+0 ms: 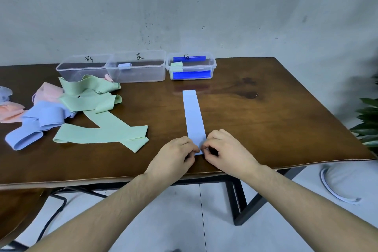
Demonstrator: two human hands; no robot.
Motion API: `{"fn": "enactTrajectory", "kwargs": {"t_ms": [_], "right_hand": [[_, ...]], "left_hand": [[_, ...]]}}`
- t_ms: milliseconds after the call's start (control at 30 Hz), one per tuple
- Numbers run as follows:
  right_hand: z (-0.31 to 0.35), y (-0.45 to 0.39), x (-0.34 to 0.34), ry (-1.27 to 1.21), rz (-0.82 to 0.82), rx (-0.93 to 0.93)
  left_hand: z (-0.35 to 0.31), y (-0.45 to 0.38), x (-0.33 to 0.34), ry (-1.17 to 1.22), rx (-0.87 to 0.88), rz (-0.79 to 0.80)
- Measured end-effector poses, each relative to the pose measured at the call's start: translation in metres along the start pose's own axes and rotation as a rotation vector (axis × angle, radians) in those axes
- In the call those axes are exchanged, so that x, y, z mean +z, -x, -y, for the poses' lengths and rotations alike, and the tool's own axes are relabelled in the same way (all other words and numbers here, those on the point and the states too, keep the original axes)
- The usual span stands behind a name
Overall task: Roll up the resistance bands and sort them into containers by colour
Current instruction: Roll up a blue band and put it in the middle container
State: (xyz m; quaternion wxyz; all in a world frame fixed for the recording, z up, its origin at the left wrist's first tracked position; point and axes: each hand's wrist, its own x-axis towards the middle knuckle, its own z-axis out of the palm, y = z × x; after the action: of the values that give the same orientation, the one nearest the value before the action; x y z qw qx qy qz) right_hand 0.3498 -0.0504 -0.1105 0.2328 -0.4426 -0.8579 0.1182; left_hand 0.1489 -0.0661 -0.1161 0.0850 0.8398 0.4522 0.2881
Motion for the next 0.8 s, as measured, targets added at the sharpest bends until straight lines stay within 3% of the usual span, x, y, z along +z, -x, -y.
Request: {"fn": "enactTrajectory", "kwargs": {"t_ms": [333,667,800], "right_hand": [[-0.003,0.000,0.000,-0.149,0.034,0.133],[-0.006,0.007,0.005,0.018,-0.026,-0.061],[-0.005,0.007,0.003,-0.047,0.012,0.020]], "left_hand": [[0.004,0.003,-0.002,-0.065,0.027,-0.011],[0.003,0.004,-0.001,-0.018,0.016,0.008],[0.003,0.003,-0.002,-0.008,0.008,0.007]]}}
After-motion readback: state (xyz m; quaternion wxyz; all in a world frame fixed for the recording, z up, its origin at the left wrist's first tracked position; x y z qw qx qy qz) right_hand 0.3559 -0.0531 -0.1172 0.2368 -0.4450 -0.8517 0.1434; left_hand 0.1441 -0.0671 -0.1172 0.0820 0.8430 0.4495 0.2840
